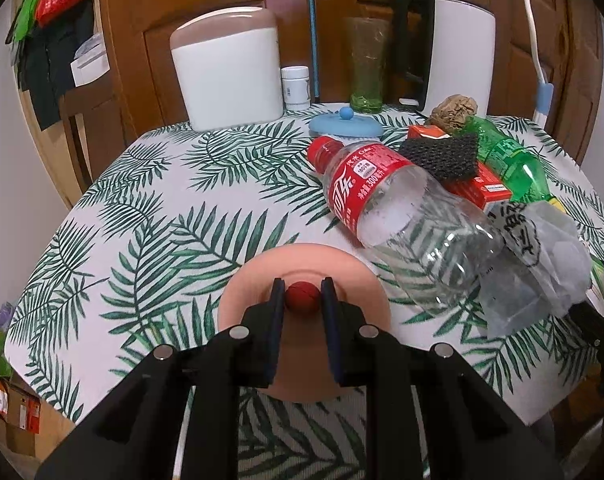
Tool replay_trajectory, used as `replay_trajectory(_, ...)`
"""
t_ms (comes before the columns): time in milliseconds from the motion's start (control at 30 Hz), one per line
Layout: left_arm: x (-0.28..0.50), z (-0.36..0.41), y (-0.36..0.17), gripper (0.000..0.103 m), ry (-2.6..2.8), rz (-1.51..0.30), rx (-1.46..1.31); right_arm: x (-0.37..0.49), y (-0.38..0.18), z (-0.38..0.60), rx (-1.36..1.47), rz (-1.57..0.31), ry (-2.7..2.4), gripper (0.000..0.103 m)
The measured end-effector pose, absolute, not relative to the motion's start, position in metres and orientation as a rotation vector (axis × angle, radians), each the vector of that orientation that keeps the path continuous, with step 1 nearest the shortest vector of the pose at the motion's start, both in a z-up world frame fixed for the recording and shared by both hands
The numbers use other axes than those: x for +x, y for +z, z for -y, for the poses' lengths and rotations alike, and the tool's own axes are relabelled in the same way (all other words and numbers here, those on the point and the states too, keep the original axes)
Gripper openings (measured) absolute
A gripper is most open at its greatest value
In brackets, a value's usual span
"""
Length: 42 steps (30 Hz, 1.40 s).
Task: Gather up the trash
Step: 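Grasp the white-and-green eye-drop box with the right tool while the left tool grasps the orange lid, then lower both tools to the pink bin and release the box and lid inside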
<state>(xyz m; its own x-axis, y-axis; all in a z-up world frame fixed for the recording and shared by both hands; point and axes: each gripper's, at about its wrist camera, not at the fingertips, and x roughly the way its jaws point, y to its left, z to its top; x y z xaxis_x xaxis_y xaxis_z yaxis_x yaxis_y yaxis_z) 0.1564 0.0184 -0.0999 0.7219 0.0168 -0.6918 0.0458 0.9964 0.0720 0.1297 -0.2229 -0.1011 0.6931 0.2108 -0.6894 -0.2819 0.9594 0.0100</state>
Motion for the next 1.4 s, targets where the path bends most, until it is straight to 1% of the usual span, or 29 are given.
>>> replay_trajectory(333,0.118,-0.019,-0.080,0.018,-0.036,-0.744,0.079,0.093,-0.084,0.219,-0.079,-0.732,0.300,0.078)
replay_trajectory(533,0.081,-0.013,-0.067,0.018,-0.070,-0.730,0.082,0.064,-0.073,0.210,-0.079,-0.716,0.328,0.078)
replay_trajectory(700,0.046,-0.005,-0.068,0.018,-0.103,-0.741,0.092,0.039,-0.072,0.199,-0.085,-0.716,0.359,0.078)
replay_trajectory(833,0.023,-0.002,-0.078,0.018,-0.123,-0.768,0.092,0.018,-0.083,0.188,-0.093,-0.738,0.388,0.078)
replay_trajectory(1000,-0.003,0.001,-0.107,0.018,-0.145,-0.826,0.099,0.001,-0.111,0.179,-0.102,-0.786,0.413,0.077)
replay_trajectory(1133,-0.010,0.004,-0.147,0.018,-0.159,-0.900,0.114,-0.006,-0.147,0.171,-0.110,-0.845,0.431,0.077)
replay_trajectory(1400,0.003,0.005,-0.258,0.018,-0.163,-1.104,0.154,-0.003,-0.246,0.147,-0.148,-1.003,0.471,0.077)
